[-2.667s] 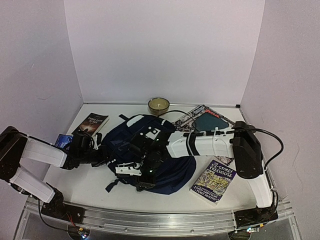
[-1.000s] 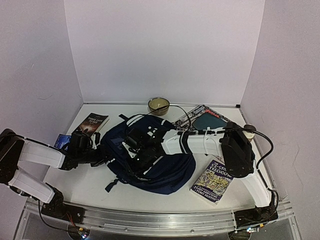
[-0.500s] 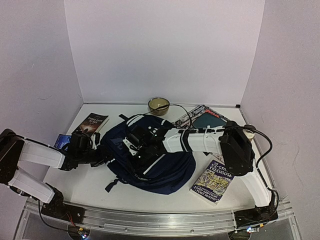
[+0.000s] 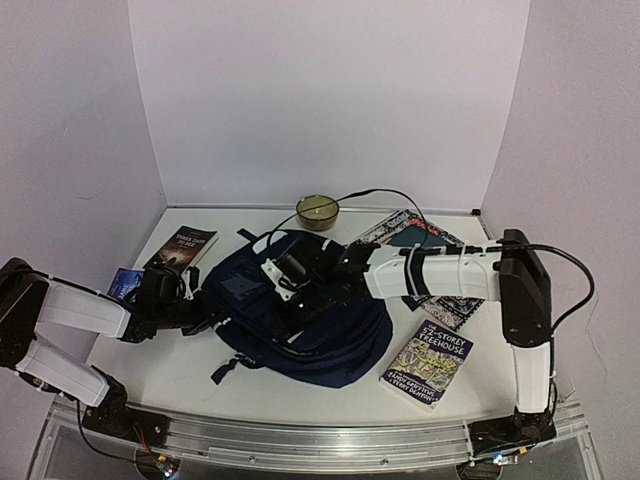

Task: Pack the student bag
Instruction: Pick up the second largest pocket of the bag from the student bag, then zip the student bag into the second largest pocket of the bag.

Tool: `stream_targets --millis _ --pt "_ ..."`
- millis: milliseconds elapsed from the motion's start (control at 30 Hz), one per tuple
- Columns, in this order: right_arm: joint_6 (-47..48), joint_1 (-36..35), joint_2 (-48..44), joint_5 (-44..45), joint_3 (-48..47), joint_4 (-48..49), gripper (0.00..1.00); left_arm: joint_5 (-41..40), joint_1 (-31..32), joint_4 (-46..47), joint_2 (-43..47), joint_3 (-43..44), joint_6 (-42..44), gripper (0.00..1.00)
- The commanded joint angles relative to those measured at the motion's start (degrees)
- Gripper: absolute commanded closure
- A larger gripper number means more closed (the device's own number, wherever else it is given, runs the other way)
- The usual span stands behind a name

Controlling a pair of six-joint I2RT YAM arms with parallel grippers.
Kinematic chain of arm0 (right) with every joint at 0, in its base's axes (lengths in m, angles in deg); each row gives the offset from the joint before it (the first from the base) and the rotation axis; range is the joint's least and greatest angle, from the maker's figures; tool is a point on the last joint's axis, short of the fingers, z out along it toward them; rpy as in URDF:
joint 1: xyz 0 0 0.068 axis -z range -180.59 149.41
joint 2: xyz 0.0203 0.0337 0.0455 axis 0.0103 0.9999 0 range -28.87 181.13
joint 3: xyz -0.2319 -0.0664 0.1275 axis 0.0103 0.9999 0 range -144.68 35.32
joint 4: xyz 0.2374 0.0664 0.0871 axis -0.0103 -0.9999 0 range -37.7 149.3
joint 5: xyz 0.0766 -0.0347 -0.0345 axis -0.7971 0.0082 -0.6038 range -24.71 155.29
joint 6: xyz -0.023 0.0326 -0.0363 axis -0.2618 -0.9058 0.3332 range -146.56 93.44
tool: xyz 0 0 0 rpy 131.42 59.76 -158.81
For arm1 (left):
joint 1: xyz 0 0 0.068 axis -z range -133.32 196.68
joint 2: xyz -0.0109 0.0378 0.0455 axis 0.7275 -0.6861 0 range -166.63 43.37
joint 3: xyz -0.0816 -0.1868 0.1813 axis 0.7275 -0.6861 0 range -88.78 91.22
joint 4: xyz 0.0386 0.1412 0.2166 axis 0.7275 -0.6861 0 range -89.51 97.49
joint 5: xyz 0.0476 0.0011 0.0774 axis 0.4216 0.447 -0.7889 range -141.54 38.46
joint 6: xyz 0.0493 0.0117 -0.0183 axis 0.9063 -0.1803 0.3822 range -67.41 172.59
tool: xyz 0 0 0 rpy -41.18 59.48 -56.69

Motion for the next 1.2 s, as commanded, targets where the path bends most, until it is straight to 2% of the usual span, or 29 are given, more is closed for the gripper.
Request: stream_targets --millis 0,267,600,833,967,1167 --pt "-1.16 -0.45 -5.96 2.49 4.24 -0.47 1.0 -4.91 -0.87 1.17 -0.45 1.0 0.09 1.0" --pt "-8.29 -1.23 -12.43 1.63 12.56 5.27 1.0 -7.32 -1.1 1.17 -0.69 0.81 -0.88 1.0" --pt "-15.37 -1.56 -17.3 3.93 18.6 7.31 1.0 -10.65 -1.61 1.35 1.33 -0.12 -0.74 1.0" --pt "-23.55 -1.57 -9.37 1.91 12.33 15.23 1.0 -6.91 0.89 5.92 6.48 -2.15 -4.15 1.0" --pt "-26.68 -1.49 -5.25 3.24 6.41 15.29 1.0 -6.23 2.47 8.13 8.46 -4.51 -6.86 1.0" --pt "-28.13 -1.07 -1.43 5.89 2.63 14.49 1.0 -6.18 5.62 11.11 9.3 -7.13 -10.15 1.0"
